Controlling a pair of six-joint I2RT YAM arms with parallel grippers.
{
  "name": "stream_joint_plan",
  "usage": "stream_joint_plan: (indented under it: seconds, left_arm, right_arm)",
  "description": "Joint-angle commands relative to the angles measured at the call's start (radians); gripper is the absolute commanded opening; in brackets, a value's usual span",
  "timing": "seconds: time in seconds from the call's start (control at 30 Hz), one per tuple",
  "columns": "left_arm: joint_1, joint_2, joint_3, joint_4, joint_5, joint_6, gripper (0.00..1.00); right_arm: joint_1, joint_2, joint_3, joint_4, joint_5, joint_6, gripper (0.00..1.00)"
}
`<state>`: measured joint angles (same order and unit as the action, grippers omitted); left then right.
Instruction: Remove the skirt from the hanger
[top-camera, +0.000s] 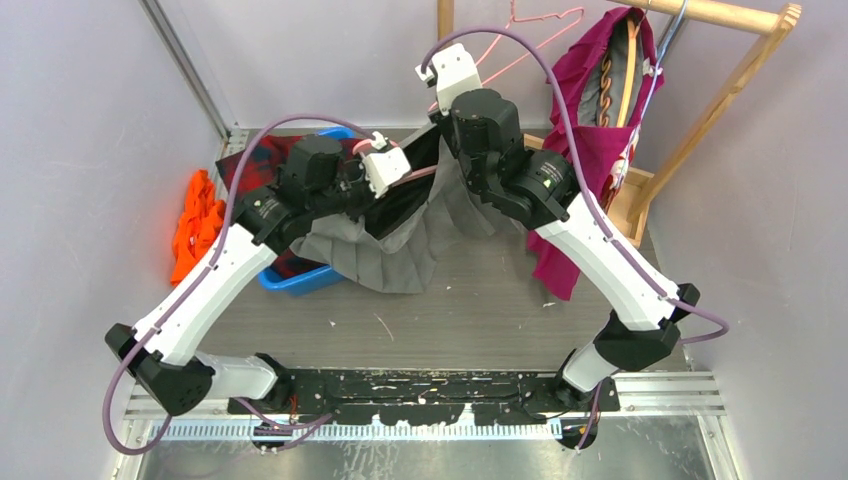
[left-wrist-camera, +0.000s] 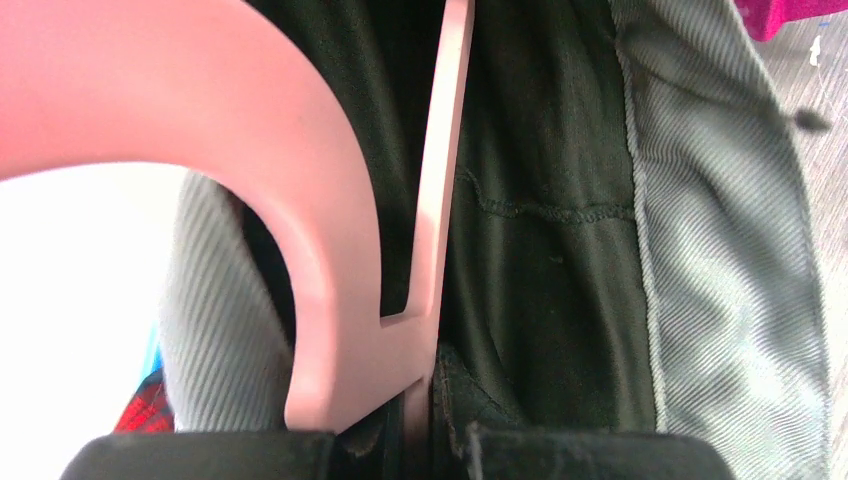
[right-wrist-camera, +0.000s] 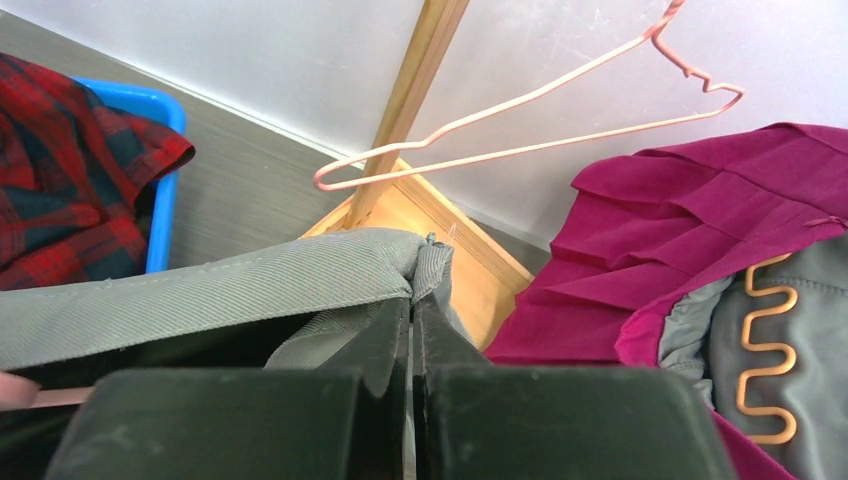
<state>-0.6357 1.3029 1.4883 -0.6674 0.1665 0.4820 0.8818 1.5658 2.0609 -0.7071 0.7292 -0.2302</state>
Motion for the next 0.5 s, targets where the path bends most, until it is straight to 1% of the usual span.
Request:
stream_joint_plan:
  seconds: [0.0, 0.1, 0.27, 0.47]
  left_arm:
    - [-0.002, -0.099, 0.022, -0.032, -0.035, 0.022, 0.0]
    - [-0.002, -0.131, 0.059, -0.064, -0.075, 0.03, 0.0]
    - [0.001, -0.178, 0.099, -0.112, -0.193, 0.095, 0.0]
    - [0.018, -0.209, 0.079, -0.147, -0.303, 0.177, 0.0]
  right_arm:
    - [-0.01, -0.046, 0.005, 0.138, 0.075, -0.07, 0.01]
    - [-0.012, -0.043, -0.019, 0.143, 0.073, -0.084, 0.01]
    - [-0.023, -0.05, -0.055, 0.154, 0.079, -0.09, 0.01]
    - [-0.043, -0.065, -0.087, 0.161, 0.077, -0.092, 0.01]
